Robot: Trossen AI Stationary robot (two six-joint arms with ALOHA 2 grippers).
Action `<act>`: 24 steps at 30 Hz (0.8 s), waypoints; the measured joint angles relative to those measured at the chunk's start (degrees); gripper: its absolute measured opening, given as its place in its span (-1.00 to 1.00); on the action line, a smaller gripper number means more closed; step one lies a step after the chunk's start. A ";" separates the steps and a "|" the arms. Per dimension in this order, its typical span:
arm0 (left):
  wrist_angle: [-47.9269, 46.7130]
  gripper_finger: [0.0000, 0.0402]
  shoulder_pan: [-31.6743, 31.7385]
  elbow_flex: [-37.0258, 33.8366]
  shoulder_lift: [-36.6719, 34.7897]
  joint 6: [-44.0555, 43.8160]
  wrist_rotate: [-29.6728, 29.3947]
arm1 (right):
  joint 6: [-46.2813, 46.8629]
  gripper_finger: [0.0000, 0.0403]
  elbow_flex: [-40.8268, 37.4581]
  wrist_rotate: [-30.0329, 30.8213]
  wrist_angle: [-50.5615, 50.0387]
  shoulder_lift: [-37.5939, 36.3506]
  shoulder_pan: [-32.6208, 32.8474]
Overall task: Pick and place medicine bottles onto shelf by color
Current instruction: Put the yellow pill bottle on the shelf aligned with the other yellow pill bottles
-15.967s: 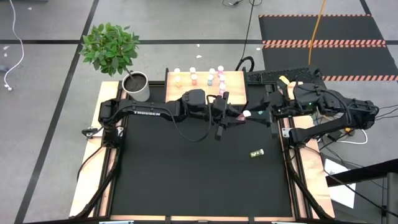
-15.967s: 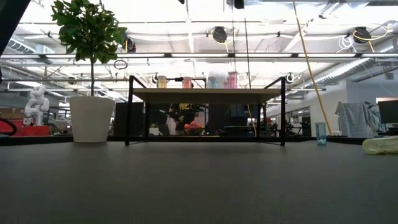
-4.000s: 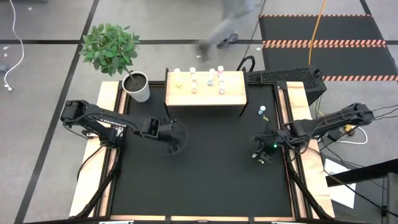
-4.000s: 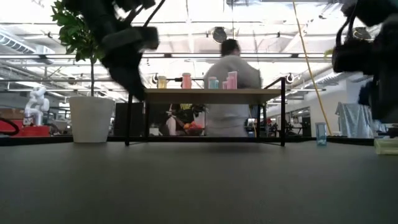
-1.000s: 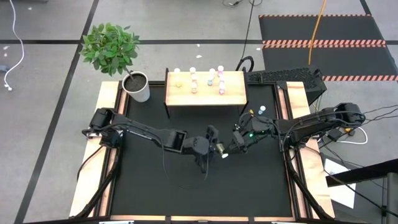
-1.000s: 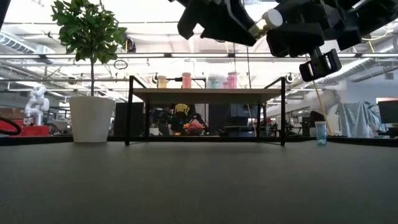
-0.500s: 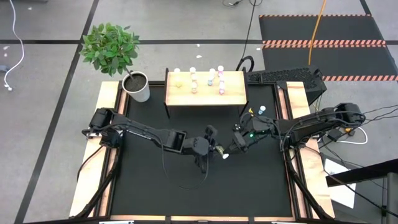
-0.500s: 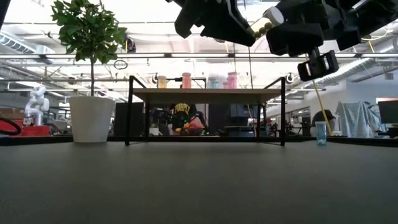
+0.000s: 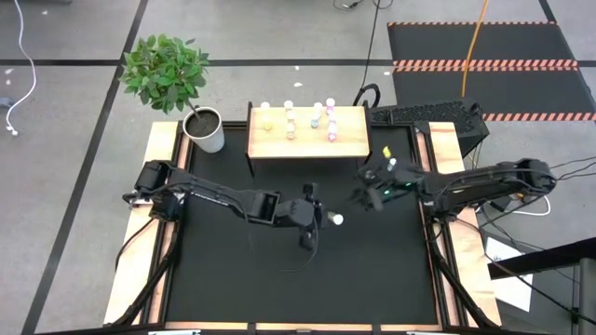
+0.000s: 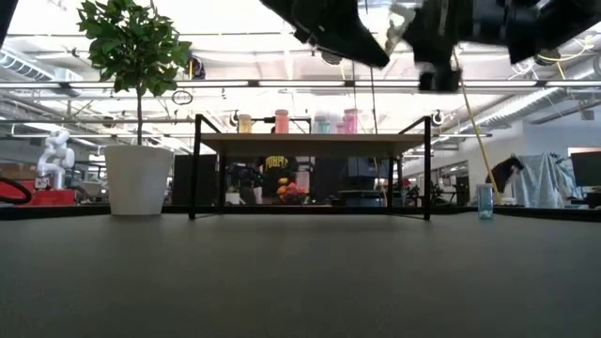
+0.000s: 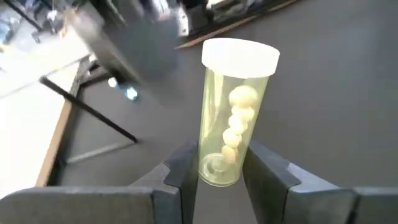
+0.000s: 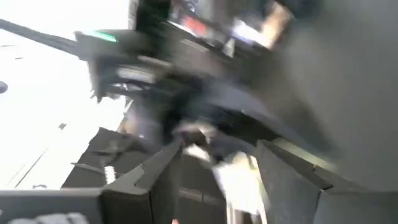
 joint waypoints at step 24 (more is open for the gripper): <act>35.14 -0.44 7.43 -0.02 -0.47 -31.21 21.97 | -51.16 -0.04 0.05 29.38 -9.91 -30.12 6.42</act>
